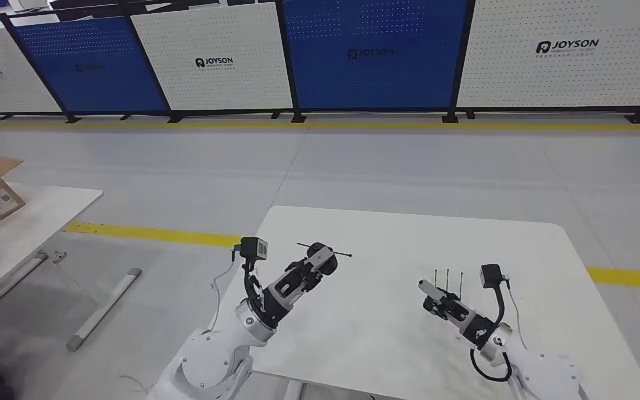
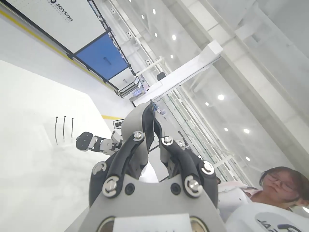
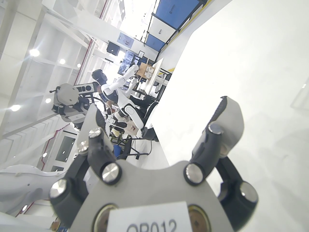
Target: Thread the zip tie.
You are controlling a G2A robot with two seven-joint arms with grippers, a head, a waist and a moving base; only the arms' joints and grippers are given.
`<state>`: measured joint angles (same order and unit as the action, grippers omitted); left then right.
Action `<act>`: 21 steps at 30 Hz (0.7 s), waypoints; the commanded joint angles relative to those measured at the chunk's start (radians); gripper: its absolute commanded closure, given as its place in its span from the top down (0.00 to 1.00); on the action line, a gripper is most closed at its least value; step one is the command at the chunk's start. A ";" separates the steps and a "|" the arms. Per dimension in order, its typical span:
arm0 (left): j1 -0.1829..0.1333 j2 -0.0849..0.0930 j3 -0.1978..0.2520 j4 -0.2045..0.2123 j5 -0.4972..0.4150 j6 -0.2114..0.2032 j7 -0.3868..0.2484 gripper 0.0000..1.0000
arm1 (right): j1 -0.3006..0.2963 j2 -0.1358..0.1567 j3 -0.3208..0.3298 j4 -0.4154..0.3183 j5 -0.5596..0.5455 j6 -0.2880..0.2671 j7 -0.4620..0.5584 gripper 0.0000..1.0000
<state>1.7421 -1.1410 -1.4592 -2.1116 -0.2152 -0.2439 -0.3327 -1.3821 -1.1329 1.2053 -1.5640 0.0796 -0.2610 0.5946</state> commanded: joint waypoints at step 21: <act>-0.104 -0.012 0.182 0.217 0.214 0.127 0.023 0.00 | 0.000 0.000 0.000 0.000 0.000 0.000 0.000 1.00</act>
<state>1.6387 -1.1523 -1.2801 -1.8947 0.0114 -0.1153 -0.3094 -1.3821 -1.1329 1.2053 -1.5640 0.0796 -0.2610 0.5946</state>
